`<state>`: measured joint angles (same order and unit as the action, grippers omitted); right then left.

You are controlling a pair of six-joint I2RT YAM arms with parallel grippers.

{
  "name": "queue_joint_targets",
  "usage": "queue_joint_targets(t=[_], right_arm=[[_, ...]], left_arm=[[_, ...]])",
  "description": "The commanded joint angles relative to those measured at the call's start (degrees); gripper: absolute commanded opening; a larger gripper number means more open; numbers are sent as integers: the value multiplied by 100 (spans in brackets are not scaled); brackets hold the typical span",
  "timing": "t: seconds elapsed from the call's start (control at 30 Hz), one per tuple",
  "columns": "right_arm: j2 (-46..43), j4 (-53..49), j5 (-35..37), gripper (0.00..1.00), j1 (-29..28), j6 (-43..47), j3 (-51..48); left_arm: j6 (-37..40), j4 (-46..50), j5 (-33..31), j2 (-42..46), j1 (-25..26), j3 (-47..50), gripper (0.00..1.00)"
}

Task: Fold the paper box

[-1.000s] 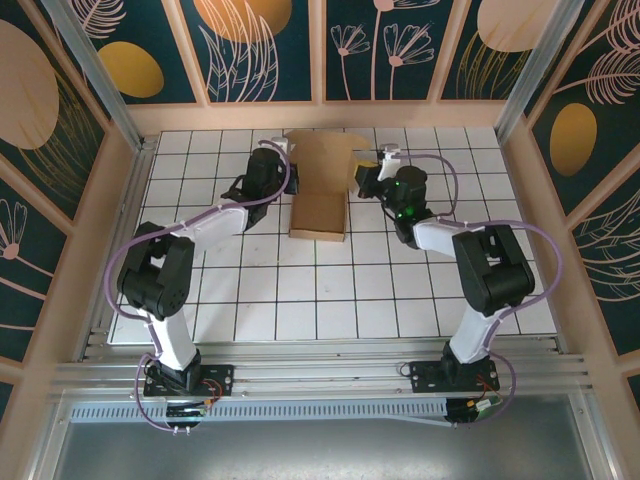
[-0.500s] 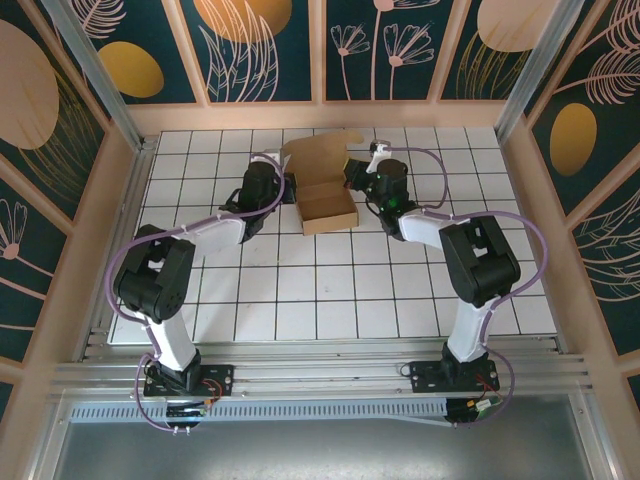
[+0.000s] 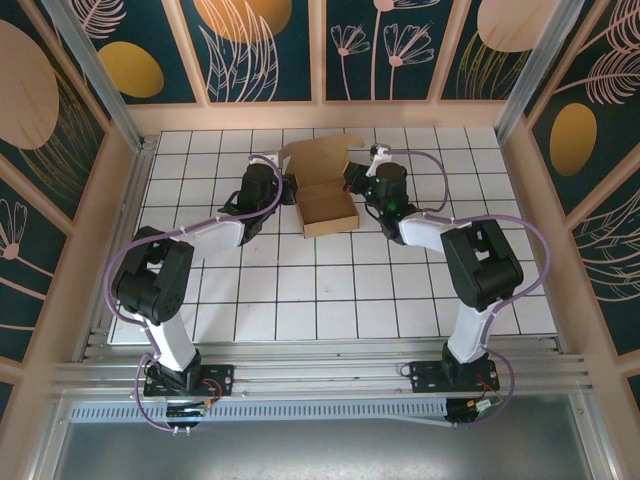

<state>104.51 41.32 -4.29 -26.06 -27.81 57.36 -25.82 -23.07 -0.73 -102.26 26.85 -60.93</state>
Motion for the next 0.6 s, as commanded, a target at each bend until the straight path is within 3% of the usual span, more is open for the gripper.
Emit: queue_joint_targets(t=[0.0,0.23,0.57], right_arm=[[-3,-891,-99,3,-191,-92,-490],[-133,-678,-9,3,-206,-8,-968],[-113,-665,-36,4,-220,57,-1140]], left_arm=[[-125,116,161,210,143,87,12],[-423,109,528,145,240,108,13],[-691,387,436,122,371,310,13]])
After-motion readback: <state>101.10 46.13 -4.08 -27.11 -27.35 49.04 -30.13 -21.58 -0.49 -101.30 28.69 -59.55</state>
